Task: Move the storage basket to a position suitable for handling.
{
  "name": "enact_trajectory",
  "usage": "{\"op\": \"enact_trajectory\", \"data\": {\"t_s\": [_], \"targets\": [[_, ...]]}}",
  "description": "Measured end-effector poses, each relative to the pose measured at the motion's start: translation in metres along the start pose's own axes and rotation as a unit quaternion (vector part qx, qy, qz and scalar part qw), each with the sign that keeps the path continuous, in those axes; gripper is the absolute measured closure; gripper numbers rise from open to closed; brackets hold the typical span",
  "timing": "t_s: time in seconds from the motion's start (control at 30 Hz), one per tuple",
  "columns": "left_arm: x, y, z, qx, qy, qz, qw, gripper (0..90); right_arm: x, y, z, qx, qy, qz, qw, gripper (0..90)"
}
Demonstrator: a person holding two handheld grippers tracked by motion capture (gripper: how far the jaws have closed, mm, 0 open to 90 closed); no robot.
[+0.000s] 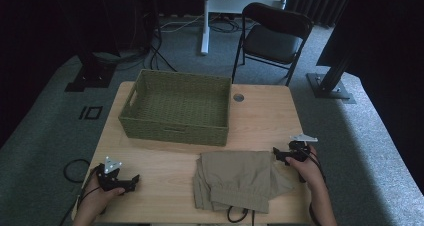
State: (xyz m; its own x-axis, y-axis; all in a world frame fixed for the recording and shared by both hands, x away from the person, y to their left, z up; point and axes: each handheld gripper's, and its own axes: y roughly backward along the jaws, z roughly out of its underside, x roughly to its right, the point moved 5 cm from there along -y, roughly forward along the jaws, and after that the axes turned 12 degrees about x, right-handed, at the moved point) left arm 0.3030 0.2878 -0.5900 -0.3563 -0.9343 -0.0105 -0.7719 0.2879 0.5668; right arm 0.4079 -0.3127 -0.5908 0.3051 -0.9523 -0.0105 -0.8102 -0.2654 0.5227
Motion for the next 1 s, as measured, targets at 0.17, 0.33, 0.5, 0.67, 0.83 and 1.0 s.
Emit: {"op": "enact_trajectory", "data": {"t_s": [0.17, 0.33, 0.5, 0.67, 0.83, 1.0], "targets": [[-0.002, 0.001, 0.0, 0.003, -0.006, 0.019, 0.9998, 0.6, 0.0, 0.0, 0.0, -0.001, 0.001, 0.0, 1.0, 11.3], [-0.008, 0.001, -0.002, 0.013, -0.003, 0.016, 0.9998, 0.6, 0.001, 0.0, -0.001, -0.002, -0.002, 0.002, 1.0, 11.3], [-0.016, -0.002, -0.007, 0.002, -0.004, 0.017, 0.9998, 0.6, 0.003, -0.001, -0.003, -0.002, -0.016, 0.003, 0.9999, 11.4], [-0.021, -0.006, -0.014, -0.005, -0.017, 0.004, 0.9998, 0.6, 0.002, -0.001, -0.014, 0.01, -0.012, -0.001, 0.9999, 11.5], [-0.024, -0.008, -0.025, 0.001, -0.014, 0.012, 0.9998, 0.6, -0.002, 0.002, -0.03, 0.019, -0.01, -0.012, 0.9997, 12.8], [-0.036, -0.008, -0.045, 0.024, -0.009, 0.009, 0.9996, 0.6, -0.01, 0.003, -0.043, 0.034, -0.014, -0.024, 0.999, 12.6]]}}
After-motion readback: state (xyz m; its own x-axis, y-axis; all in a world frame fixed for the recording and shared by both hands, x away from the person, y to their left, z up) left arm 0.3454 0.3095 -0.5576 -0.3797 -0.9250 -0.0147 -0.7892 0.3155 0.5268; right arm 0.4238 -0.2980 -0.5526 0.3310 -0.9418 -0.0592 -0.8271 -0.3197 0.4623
